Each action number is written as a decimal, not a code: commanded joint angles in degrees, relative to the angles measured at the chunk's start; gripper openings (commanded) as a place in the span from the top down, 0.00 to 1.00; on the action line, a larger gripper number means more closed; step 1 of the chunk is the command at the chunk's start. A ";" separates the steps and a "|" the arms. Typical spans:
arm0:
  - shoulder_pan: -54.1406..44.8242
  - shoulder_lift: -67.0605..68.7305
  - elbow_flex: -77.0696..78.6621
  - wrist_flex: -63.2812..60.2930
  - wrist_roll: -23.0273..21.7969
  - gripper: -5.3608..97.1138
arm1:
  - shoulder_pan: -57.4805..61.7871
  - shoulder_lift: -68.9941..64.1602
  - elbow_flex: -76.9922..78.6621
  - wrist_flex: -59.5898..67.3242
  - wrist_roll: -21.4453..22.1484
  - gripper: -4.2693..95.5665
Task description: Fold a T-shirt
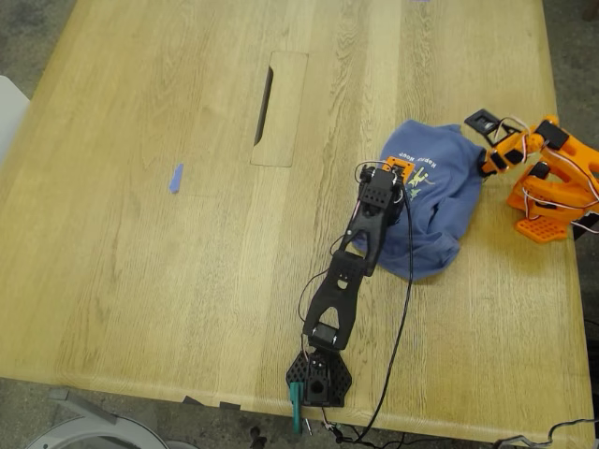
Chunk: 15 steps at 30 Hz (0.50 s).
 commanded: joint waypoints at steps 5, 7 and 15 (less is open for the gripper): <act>-3.52 30.32 17.14 1.41 -1.32 0.95 | 9.14 -4.22 -12.13 5.36 -1.32 0.96; -3.78 33.13 18.11 1.41 -1.49 0.95 | 11.51 -4.31 -12.74 5.54 -1.41 0.96; -11.16 59.68 46.49 1.32 -1.58 0.95 | 29.18 2.90 -4.75 -3.87 -2.72 0.96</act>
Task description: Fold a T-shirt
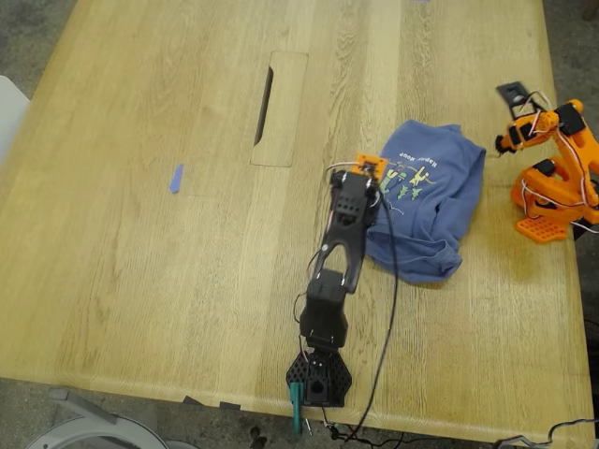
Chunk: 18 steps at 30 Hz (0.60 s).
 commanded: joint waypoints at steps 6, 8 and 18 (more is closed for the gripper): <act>-18.81 44.21 32.08 1.14 -0.70 0.95 | 19.25 7.82 5.98 -6.68 -1.85 0.96; -26.98 51.24 36.21 1.14 -0.35 0.95 | 23.91 10.11 8.35 -8.26 -1.93 0.96; -60.82 70.49 47.29 0.09 -1.14 0.95 | 39.73 27.77 22.06 -4.39 -2.64 0.96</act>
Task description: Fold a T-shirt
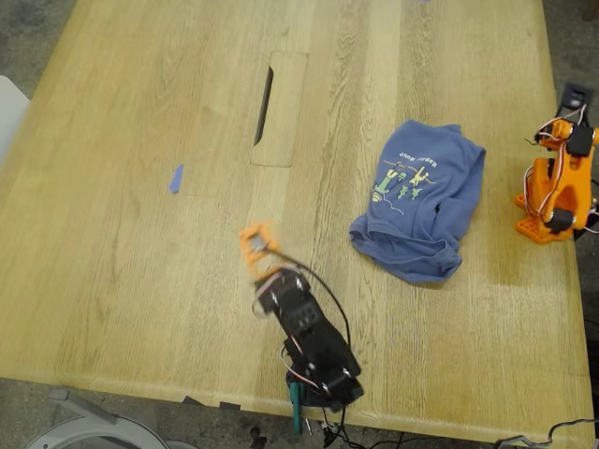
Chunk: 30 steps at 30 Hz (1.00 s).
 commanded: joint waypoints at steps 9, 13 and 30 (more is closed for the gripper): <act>-30.59 23.73 16.52 -5.80 -6.06 0.95 | 10.20 2.46 4.13 0.09 0.00 0.96; -34.45 36.65 24.79 -4.83 -7.38 0.95 | 15.64 2.46 8.00 -4.13 -0.18 0.96; -46.23 45.88 38.41 -18.28 -3.08 0.95 | 23.12 2.64 24.08 -16.26 -0.35 0.96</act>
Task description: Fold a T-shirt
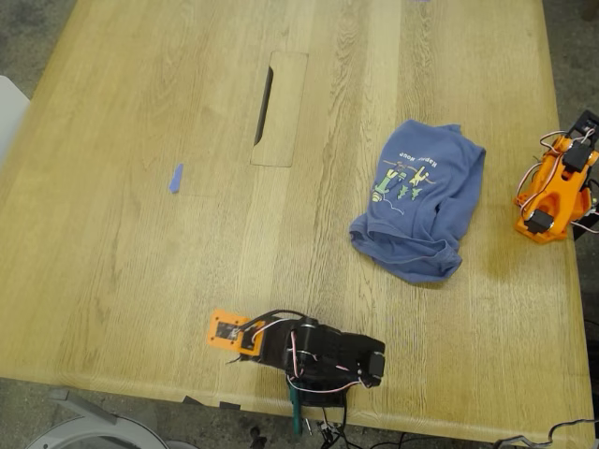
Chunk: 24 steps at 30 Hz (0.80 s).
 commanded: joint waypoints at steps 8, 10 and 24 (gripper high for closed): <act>-2.99 6.94 8.00 -4.39 -5.54 0.95 | 3.16 0.44 4.31 -2.64 0.18 0.96; -3.25 6.94 9.14 -4.39 -6.42 0.95 | 2.46 0.44 4.31 -0.79 0.35 0.96; -5.27 6.94 20.04 -3.87 -11.25 0.95 | 3.60 0.44 4.39 4.66 -2.20 0.95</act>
